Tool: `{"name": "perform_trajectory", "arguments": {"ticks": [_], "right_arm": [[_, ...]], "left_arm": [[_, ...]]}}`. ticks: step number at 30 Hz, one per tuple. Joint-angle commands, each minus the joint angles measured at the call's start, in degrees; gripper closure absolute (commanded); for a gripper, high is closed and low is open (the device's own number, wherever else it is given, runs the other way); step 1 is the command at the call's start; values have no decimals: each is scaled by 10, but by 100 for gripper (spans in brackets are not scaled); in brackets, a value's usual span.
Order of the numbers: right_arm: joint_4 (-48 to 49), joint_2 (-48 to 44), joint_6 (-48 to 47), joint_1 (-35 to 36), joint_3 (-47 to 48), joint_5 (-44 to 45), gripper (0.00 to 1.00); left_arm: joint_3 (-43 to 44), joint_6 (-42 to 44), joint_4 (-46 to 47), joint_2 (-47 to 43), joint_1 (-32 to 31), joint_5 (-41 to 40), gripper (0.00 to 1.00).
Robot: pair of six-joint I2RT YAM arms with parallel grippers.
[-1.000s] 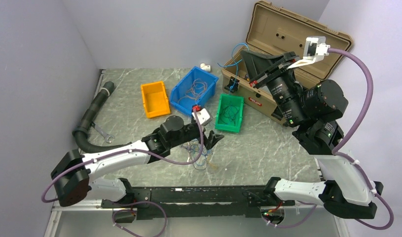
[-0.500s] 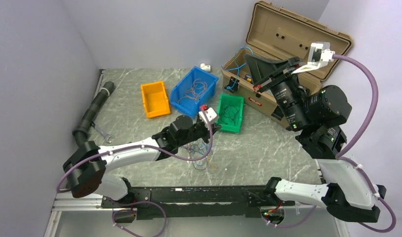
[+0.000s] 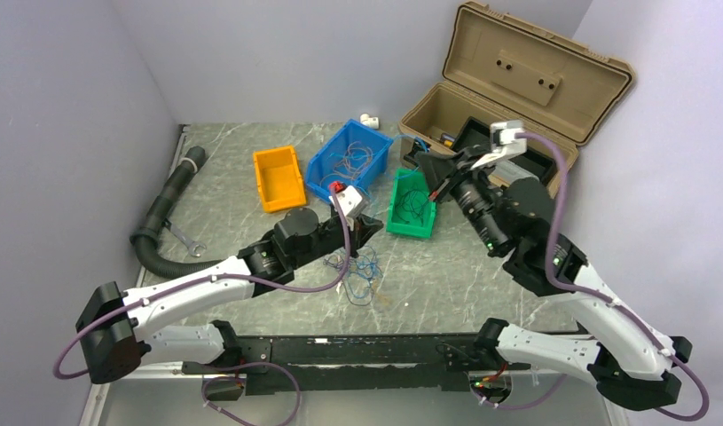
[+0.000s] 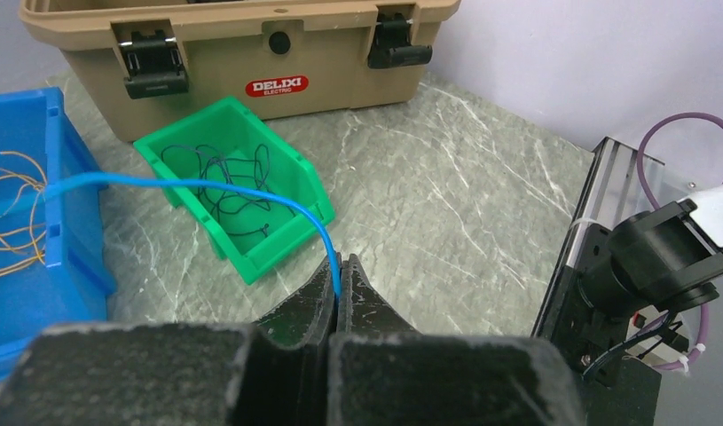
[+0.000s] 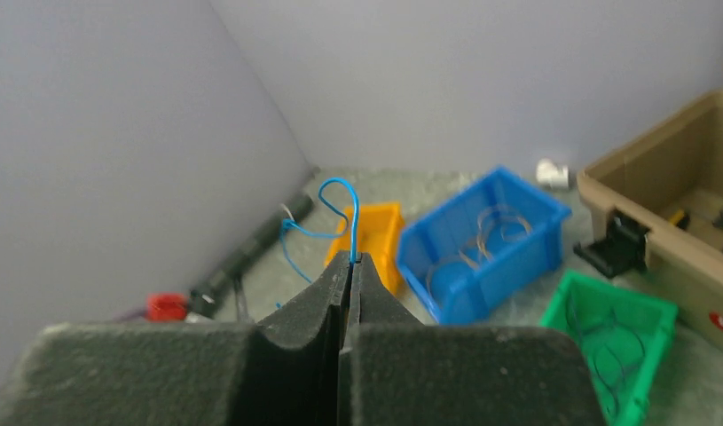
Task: Untangle the cables
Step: Untie the cable.
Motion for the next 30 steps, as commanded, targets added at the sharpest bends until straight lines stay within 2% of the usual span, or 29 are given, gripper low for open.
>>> {"name": "perform_trajectory", "arguments": {"ticks": [1, 9, 16, 23, 30], "right_arm": [[-28, -17, 19, 2, -47, -22, 100], [6, -44, 40, 1, -149, -122, 100], [18, -36, 42, 1, -178, -193, 100], [-10, -25, 30, 1, -187, -119, 100], [-35, -34, -19, 0, -203, -53, 100]], "left_arm": [[12, -4, -44, -27, 1, -10, 100], [-9, -23, -7, -43, 1, 8, 100], [-28, -15, 37, -34, 1, 27, 100], [-45, -22, 54, -42, 1, 28, 100], [-45, -41, 23, -46, 5, 15, 100]]}}
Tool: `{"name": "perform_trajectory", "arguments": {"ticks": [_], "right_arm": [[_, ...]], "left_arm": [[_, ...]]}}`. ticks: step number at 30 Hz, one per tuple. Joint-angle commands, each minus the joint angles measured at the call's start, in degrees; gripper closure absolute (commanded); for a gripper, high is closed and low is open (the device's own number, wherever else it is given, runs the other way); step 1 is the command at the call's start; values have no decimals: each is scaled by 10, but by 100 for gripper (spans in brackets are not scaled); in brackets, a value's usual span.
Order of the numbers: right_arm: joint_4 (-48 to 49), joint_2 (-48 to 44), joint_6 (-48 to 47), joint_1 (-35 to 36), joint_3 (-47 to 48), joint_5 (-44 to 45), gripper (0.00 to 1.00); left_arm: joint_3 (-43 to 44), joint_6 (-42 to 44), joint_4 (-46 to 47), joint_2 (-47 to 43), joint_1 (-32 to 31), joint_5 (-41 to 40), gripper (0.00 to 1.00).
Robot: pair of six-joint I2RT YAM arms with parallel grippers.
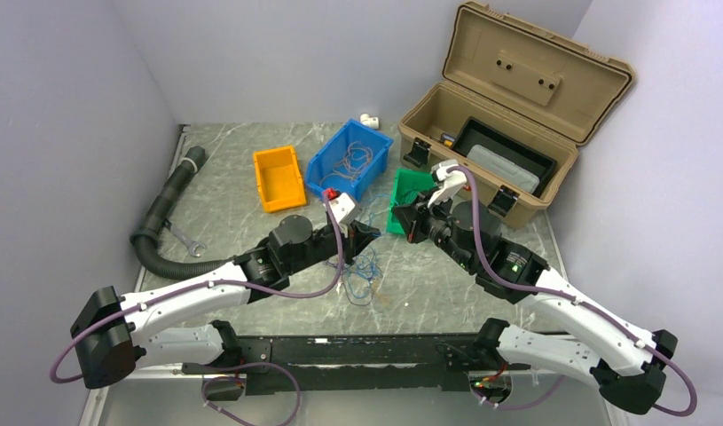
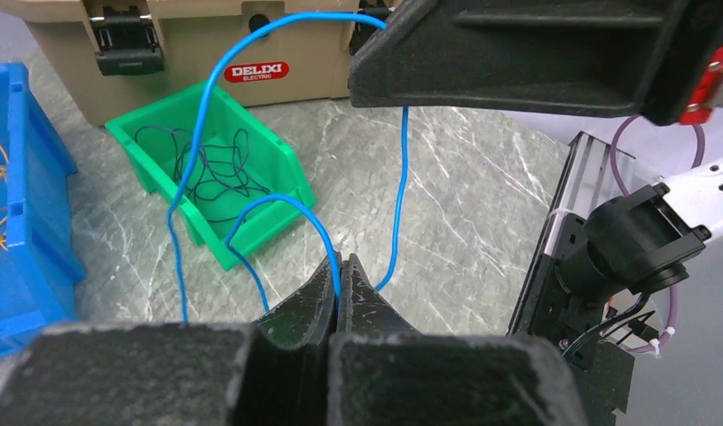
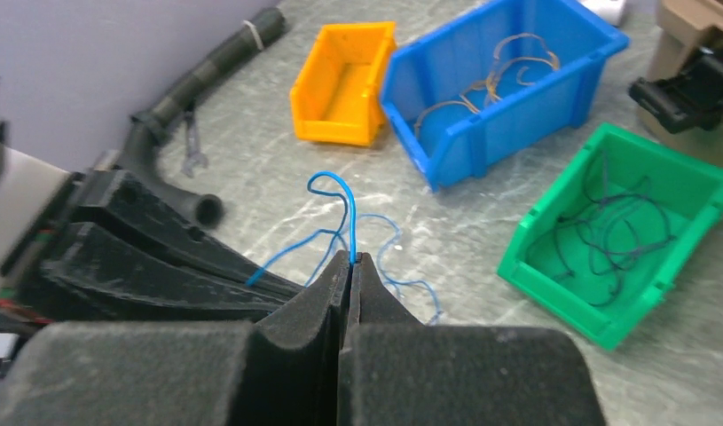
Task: Untangle the cables
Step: Untie the cable.
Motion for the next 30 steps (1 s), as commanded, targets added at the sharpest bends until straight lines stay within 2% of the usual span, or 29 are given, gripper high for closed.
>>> {"name": "perform_trajectory", "arguments": {"ticks": [1, 6, 11, 18, 23, 30], "right_arm": [[-15, -13, -44, 1, -5, 54, 100], [-38, -22, -50, 1, -23, 67, 100], [-41, -40, -38, 1, -50, 68, 100], [-16, -61, -36, 1, -73, 24, 100], [17, -58, -31, 1, -87, -38, 100], [81, -57, 2, 2, -125, -98, 100]], "left_arm": [[5, -21, -3, -15, 8, -4, 100], [6, -80, -9, -15, 55, 55, 100], [-17, -148, 45, -14, 108, 148, 100], [-8, -178, 49, -10, 117, 170, 100], [-14, -218, 74, -4, 124, 177, 100], [-41, -303, 180, 26, 137, 208, 100]]}}
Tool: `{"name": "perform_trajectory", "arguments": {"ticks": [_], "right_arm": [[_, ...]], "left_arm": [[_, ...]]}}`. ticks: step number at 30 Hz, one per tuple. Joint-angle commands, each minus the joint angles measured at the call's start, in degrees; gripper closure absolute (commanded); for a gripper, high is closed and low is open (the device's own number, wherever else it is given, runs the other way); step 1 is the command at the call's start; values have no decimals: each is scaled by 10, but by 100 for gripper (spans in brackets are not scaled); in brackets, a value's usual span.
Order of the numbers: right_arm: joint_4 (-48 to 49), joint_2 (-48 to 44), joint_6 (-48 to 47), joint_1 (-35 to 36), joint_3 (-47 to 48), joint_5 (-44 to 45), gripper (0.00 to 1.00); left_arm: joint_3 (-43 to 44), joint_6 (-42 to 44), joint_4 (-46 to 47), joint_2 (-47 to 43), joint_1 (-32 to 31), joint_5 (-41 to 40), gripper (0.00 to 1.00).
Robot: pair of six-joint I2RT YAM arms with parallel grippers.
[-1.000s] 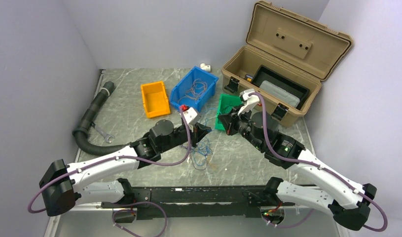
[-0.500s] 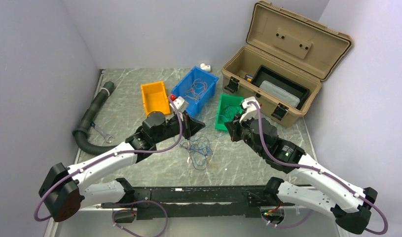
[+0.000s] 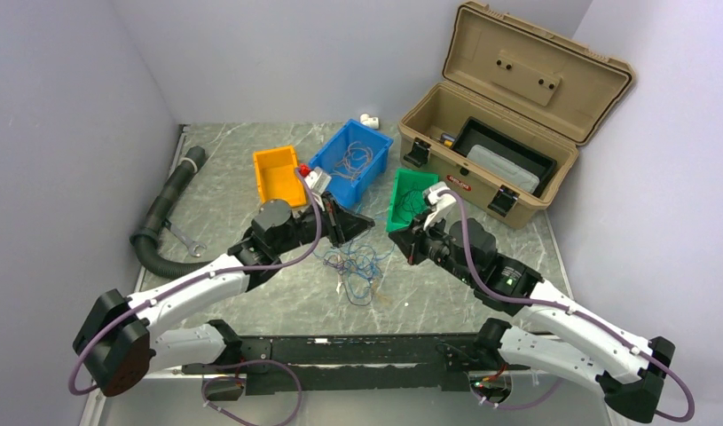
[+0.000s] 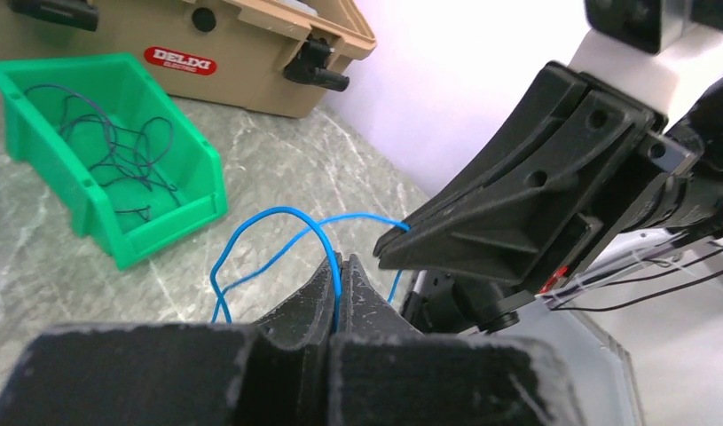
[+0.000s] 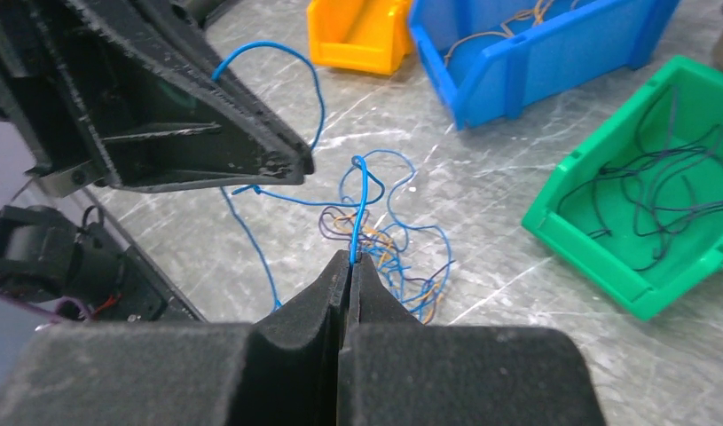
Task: Untangle the cables
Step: Untie the cable, then place the cable in the bin.
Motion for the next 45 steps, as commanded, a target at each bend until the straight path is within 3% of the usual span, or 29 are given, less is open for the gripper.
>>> {"name": "perform_trajectory", "arguments": {"ticks": [1, 9, 28, 39, 45], "right_arm": [[74, -5, 26, 2, -17, -50, 100], [81, -17, 32, 1, -26, -44, 100], [80, 3, 14, 2, -10, -27, 100], [93, 16, 20, 2, -13, -54, 100], [102, 27, 26, 1, -19, -81, 100]], "left_arm": [[-20, -76, 112, 22, 10, 38, 100], [-44, -161, 250, 67, 37, 89, 100], [-22, -229, 316, 134, 37, 141, 75], [-20, -237, 320, 147, 38, 140, 54], [-20, -234, 317, 146, 37, 134, 53]]}}
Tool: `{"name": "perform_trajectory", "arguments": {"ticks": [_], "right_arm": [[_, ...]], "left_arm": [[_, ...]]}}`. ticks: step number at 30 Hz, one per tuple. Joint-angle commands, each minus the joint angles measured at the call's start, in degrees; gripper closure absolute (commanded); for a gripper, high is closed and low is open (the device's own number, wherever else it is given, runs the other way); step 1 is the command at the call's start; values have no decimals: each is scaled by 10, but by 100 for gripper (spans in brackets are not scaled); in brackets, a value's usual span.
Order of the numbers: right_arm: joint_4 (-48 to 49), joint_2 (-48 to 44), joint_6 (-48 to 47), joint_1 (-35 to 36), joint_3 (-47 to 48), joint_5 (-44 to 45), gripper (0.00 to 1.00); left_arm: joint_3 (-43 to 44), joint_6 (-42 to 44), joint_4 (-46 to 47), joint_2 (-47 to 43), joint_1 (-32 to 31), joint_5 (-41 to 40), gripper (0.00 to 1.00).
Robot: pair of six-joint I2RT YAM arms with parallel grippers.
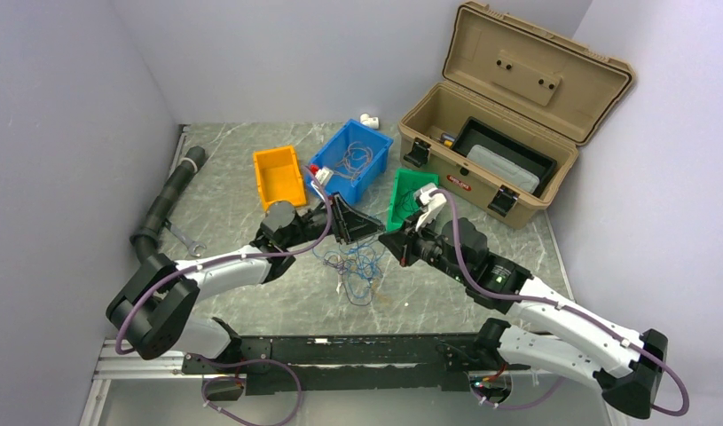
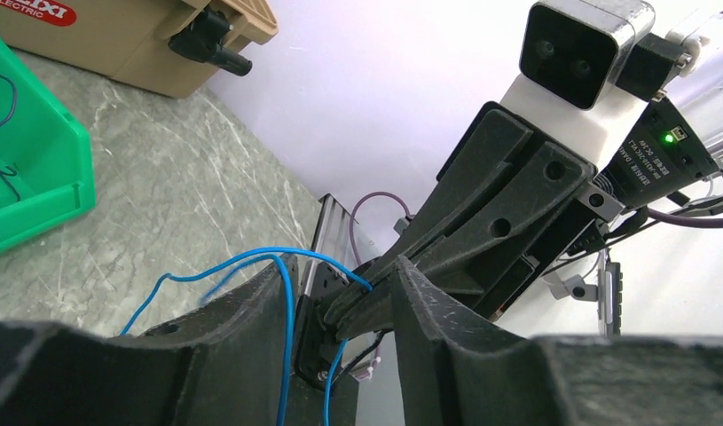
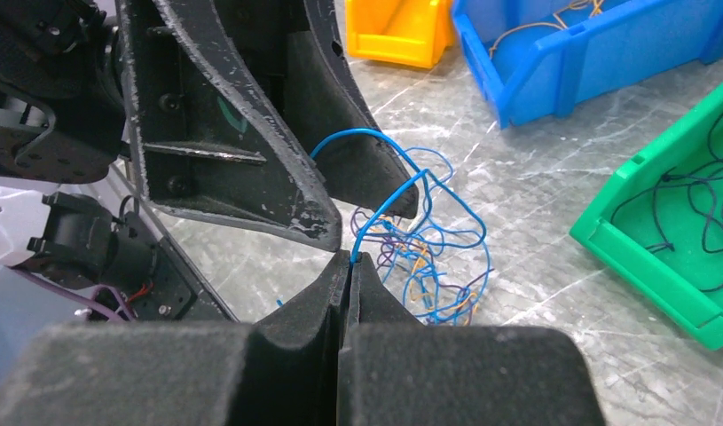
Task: Untangle the cables
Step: Place the cable in the bin.
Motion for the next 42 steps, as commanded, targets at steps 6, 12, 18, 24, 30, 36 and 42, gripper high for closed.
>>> {"name": "perform_trajectory", "arguments": {"ticks": [6, 12, 18, 24, 30, 36, 42], "right_arm": [[45, 17, 0, 2, 8, -55, 100], [27, 12, -3, 2, 11, -47, 93], [12, -25, 4, 1, -8, 15, 56], [-6, -67, 24, 1, -36, 103, 34], [-1, -99, 38, 1, -77, 168, 29], [10, -107, 32, 1, -84, 189, 28], [21, -81, 10, 1, -71, 171, 28]], "left_arm": [[20, 18, 8, -14, 1, -4, 76], [18, 58, -47, -45, 2, -24, 100], [40, 164, -241, -112, 8, -90, 100], [118, 298, -540, -182, 47, -237, 100], [229, 393, -761, -180, 117, -388, 100], [273, 429, -825, -144, 196, -480, 100], [287, 424, -708, -55, 266, -363, 100]]}}
